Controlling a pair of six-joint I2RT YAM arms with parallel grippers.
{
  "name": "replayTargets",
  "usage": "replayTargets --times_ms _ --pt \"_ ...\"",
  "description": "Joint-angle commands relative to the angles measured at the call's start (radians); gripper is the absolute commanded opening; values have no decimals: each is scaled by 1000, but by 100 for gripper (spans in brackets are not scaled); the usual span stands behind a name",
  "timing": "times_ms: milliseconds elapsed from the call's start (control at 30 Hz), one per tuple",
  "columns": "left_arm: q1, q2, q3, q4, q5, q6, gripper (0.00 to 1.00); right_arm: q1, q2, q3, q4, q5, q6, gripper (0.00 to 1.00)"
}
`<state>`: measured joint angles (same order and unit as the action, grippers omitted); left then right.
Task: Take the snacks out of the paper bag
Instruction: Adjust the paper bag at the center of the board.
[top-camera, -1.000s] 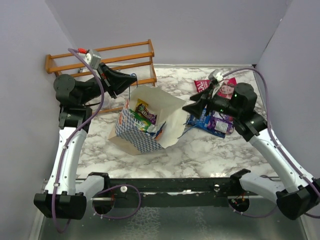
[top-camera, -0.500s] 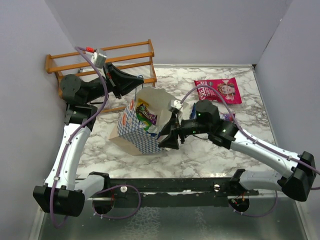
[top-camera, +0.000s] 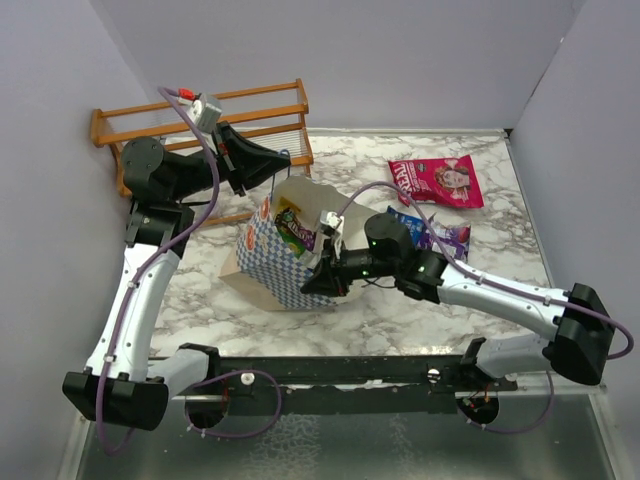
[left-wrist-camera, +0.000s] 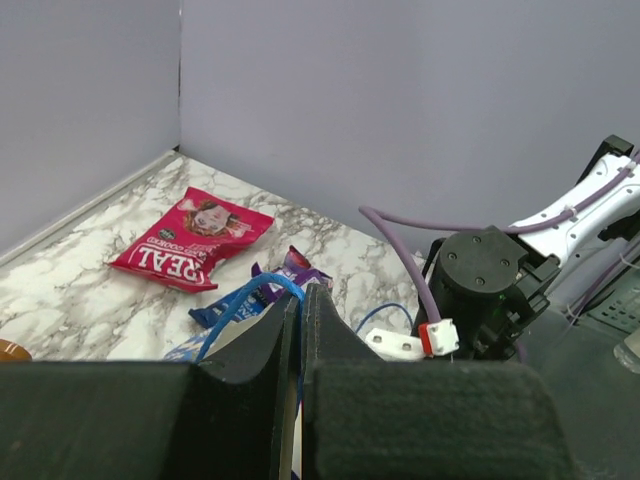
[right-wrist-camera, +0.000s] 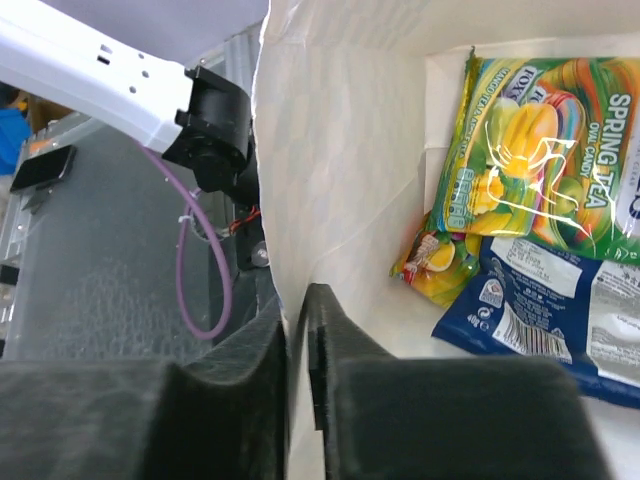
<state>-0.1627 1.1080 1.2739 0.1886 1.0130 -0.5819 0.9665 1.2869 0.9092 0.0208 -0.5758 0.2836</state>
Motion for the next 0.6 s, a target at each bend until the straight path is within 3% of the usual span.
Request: replayTargets --times_ms 0,300,433,500,567 --pt "-6 -11 69 -52 9 99 0 57 38 -14 129 123 17 6" --pt "-6 -28 63 -141 7 147 0 160 197 47 330 298 53 3" --pt "-8 -52 12 -123 18 110 0 176 289 107 369 286 93 4" --pt "-10 -65 -12 -93 28 73 0 180 298 112 370 275 99 9" --pt "-13 -81 -27 -84 41 58 0 181 279 103 351 269 87 24"
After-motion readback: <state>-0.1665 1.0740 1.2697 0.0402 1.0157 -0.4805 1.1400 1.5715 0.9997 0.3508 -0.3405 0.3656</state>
